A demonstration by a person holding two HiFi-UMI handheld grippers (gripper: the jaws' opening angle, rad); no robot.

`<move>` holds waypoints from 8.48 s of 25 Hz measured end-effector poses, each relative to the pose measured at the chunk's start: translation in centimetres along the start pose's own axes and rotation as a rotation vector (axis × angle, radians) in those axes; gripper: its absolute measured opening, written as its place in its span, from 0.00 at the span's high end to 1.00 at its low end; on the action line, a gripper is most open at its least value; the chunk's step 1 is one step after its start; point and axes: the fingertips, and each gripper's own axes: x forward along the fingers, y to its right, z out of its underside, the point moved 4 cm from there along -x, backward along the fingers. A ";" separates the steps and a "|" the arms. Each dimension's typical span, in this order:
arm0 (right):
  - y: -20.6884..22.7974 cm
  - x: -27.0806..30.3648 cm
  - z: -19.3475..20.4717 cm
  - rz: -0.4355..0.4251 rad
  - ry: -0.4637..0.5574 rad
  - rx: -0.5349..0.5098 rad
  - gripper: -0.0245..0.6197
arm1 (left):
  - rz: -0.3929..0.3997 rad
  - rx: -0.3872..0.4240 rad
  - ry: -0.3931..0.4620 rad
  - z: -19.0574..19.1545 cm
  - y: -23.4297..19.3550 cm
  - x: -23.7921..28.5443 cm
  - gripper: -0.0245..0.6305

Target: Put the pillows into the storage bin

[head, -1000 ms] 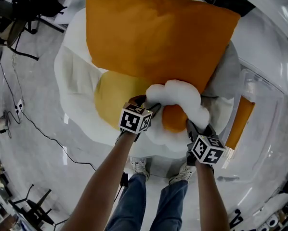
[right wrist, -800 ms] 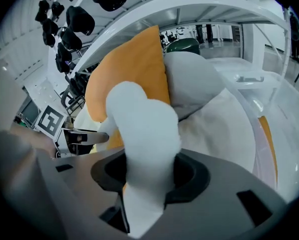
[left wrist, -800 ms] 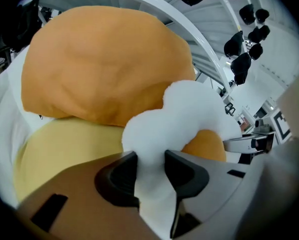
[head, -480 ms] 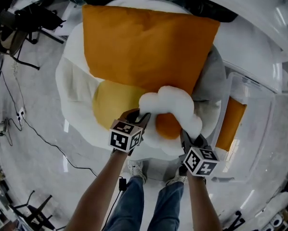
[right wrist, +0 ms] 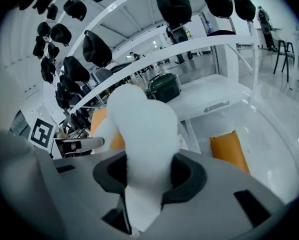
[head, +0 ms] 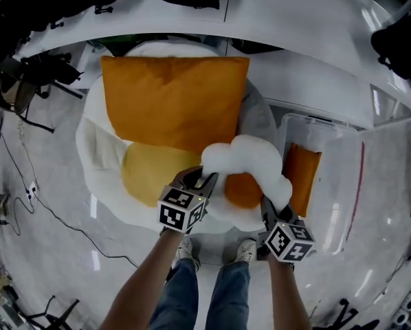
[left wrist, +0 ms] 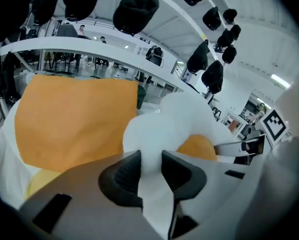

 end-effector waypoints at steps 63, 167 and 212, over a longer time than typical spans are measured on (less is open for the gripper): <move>15.7 -4.6 -4.6 0.122 0.080 0.136 0.38 | -0.029 0.000 -0.063 -1.7 11.3 9.2 0.60; -9.3 -4.5 -6.0 0.203 0.294 0.268 0.94 | -0.053 0.107 0.023 -12.1 -12.6 -12.3 0.92; 30.7 -14.9 12.8 0.794 0.452 1.139 0.83 | 0.466 0.809 -0.337 -7.0 31.3 36.6 0.92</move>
